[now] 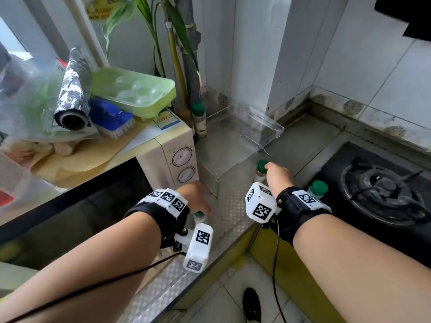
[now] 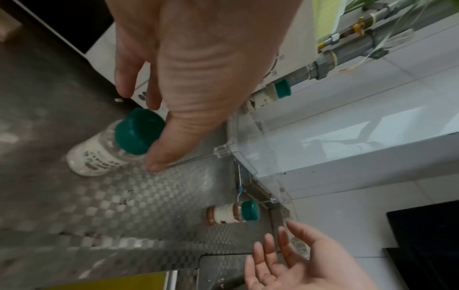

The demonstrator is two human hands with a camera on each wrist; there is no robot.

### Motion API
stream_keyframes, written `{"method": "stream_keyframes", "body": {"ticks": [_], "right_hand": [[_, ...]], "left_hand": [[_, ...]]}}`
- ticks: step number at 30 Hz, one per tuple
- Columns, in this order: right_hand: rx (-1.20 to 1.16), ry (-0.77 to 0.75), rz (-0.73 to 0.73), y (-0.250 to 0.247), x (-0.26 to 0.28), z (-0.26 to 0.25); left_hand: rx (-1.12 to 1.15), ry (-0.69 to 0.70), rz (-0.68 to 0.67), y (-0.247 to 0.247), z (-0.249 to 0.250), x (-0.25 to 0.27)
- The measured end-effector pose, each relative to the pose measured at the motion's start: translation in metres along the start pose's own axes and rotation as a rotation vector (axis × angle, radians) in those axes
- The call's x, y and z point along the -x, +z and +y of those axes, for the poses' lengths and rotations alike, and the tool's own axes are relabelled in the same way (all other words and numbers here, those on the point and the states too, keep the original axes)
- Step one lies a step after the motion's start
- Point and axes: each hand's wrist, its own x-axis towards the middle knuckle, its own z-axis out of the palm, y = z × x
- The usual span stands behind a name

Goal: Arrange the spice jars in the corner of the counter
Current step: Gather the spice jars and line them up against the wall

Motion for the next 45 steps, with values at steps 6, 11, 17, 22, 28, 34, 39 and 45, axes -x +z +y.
{"method": "stream_keyframes", "body": {"ticks": [6, 11, 17, 22, 28, 34, 39, 45], "right_hand": [[-0.014, 0.016, 0.034, 0.006, -0.029, 0.028], [-0.037, 0.026, 0.054, 0.008, -0.048, 0.032], [0.020, 0.020, 0.067, 0.019, -0.073, 0.025], [0.068, -0.001, 0.016, 0.027, -0.092, 0.026], [0.078, -0.043, -0.013, 0.023, -0.108, 0.029], [-0.137, -0.196, 0.188, 0.002, -0.104, -0.001], [-0.214, -0.300, 0.187, -0.005, -0.102, -0.047], [-0.178, -0.409, -0.058, 0.005, -0.102, -0.090]], "left_hand": [[0.032, -0.072, 0.011, 0.017, -0.010, -0.010], [0.095, -0.120, 0.070, 0.011, -0.008, -0.009], [0.173, -0.024, 0.063, -0.010, 0.004, -0.009], [0.155, -0.004, 0.091, -0.015, 0.009, -0.011], [0.149, 0.032, 0.031, -0.016, 0.022, -0.015], [-0.018, 0.039, -0.051, -0.027, 0.046, -0.017], [-0.134, 0.104, -0.106, -0.051, 0.069, -0.012], [-0.080, 0.181, 0.098, -0.099, 0.099, -0.012]]}}
